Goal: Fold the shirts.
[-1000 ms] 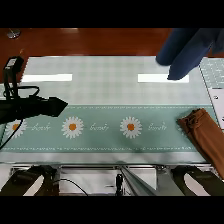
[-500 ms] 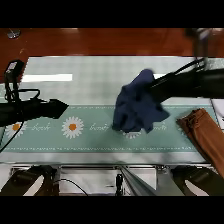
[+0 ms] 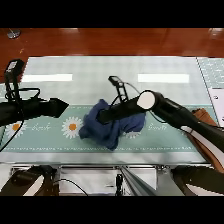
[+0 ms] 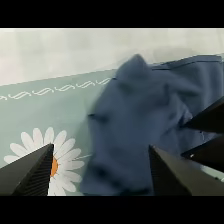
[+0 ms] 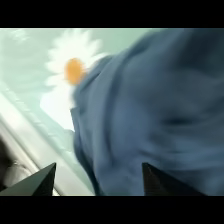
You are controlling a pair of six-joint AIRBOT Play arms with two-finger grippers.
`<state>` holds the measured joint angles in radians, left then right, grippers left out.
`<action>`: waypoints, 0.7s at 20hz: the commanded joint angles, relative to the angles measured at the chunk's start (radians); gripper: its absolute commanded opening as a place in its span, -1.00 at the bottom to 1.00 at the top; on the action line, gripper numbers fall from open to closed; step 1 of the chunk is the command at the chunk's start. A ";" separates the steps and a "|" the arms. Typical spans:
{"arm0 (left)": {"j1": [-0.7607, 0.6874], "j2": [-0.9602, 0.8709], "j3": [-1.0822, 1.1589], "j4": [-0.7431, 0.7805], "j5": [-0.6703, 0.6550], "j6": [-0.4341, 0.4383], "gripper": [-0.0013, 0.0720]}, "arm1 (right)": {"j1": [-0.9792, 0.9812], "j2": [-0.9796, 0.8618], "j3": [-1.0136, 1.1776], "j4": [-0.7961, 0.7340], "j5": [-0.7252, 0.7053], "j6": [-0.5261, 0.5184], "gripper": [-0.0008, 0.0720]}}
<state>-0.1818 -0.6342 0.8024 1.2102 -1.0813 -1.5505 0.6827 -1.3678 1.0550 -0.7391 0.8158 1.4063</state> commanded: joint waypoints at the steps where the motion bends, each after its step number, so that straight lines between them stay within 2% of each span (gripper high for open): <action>1: 0.000 0.000 0.000 -0.005 -0.006 0.000 0.95 | -0.072 -0.011 0.039 0.111 0.065 -0.097 0.74; 3: 0.000 -0.004 0.000 -0.017 -0.064 -0.007 0.95 | -0.225 0.060 0.065 0.039 0.151 -0.072 0.74; 5: 0.001 -0.036 -0.003 -0.014 -0.193 -0.053 0.95 | -0.435 0.158 0.066 -0.056 0.244 -0.059 0.74; 7: -0.001 -0.079 -0.055 -0.039 -0.302 -0.062 0.95 | -0.651 0.254 0.051 -0.246 0.341 -0.023 0.74; 8: -0.004 -0.095 -0.112 -0.074 -0.315 -0.059 0.95 | -0.743 0.298 0.021 -0.320 0.369 -0.011 0.74; 9: -0.013 -0.106 -0.176 -0.111 -0.313 -0.057 0.95 | -0.829 0.342 -0.029 -0.365 0.381 -0.001 0.74; 11: -0.051 -0.122 -0.318 -0.212 -0.268 -0.026 0.95 | -0.978 0.435 -0.182 -0.351 0.370 0.013 0.73; 14: -0.105 -0.173 -0.465 -0.383 -0.096 0.035 0.95 | -1.049 0.534 -0.402 -0.272 0.304 -0.021 0.72</action>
<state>-0.2455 -0.7635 0.4728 0.9970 -1.2846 -1.5673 -0.2466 -0.9325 0.8253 -1.0214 1.1446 1.3991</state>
